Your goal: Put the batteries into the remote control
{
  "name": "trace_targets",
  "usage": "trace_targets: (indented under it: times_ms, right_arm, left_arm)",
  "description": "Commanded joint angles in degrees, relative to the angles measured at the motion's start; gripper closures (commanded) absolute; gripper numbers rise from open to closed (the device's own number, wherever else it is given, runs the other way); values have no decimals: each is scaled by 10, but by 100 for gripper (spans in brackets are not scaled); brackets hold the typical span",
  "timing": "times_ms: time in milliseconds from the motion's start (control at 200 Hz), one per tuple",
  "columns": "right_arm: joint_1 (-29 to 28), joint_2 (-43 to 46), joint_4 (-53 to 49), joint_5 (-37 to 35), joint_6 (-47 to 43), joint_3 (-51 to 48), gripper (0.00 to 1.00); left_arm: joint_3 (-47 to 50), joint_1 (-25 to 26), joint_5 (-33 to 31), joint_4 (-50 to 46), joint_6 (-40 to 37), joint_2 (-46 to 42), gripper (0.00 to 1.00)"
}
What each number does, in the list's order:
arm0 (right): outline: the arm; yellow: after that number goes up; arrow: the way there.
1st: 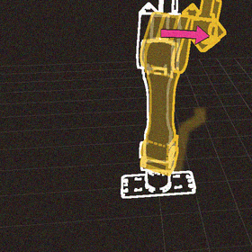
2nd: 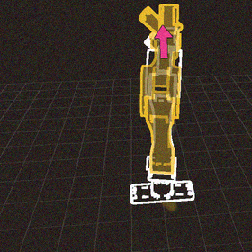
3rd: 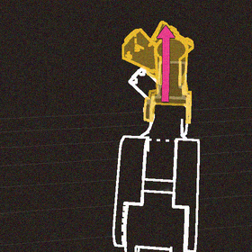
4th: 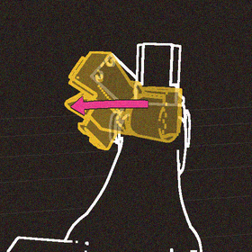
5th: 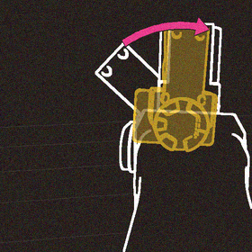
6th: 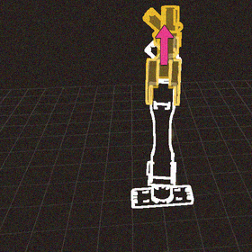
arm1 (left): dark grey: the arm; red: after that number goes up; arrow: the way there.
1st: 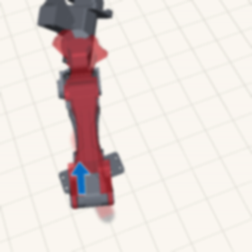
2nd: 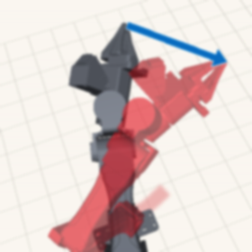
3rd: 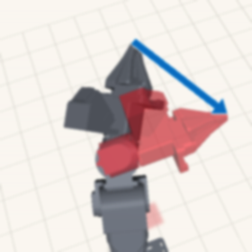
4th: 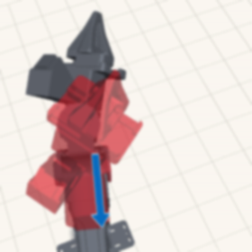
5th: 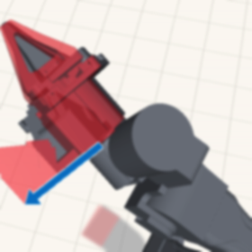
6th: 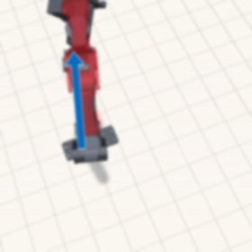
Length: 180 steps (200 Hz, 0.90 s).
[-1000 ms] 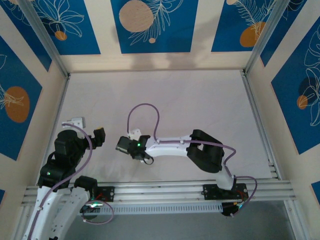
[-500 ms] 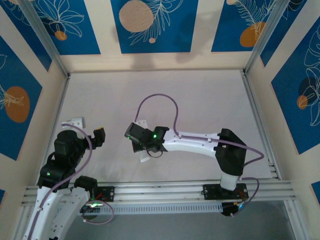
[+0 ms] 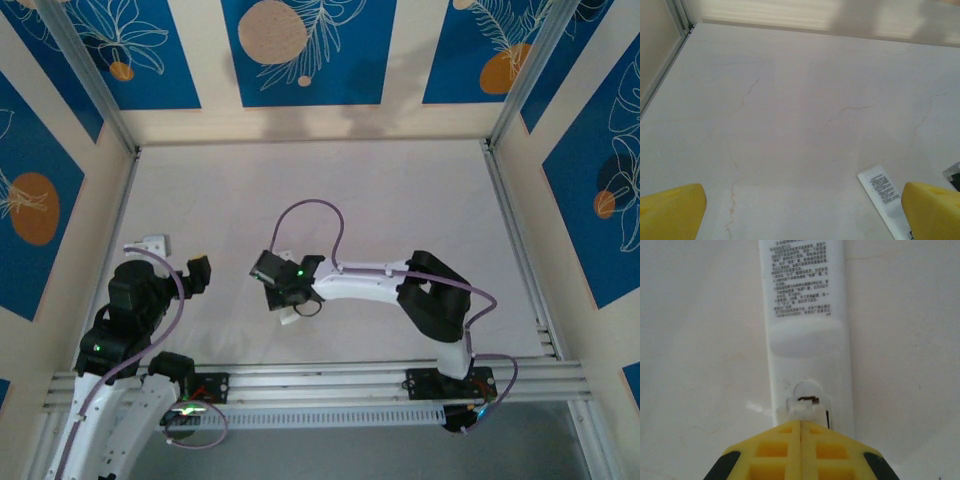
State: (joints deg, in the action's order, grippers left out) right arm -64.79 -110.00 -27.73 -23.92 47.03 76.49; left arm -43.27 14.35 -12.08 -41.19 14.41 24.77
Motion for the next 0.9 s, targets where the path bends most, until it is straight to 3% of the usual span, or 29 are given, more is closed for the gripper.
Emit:
trace_targets:
  times_ms: [0,895]
  right_arm:
    - [9,-12,2,13,-3,15,100]
    - [-30,24,-29,-14,19,-11,100]
  left_arm:
    - [-4,-8,6,6,-14,-9,0]
    - [-3,-8,5,7,-15,-11,0]
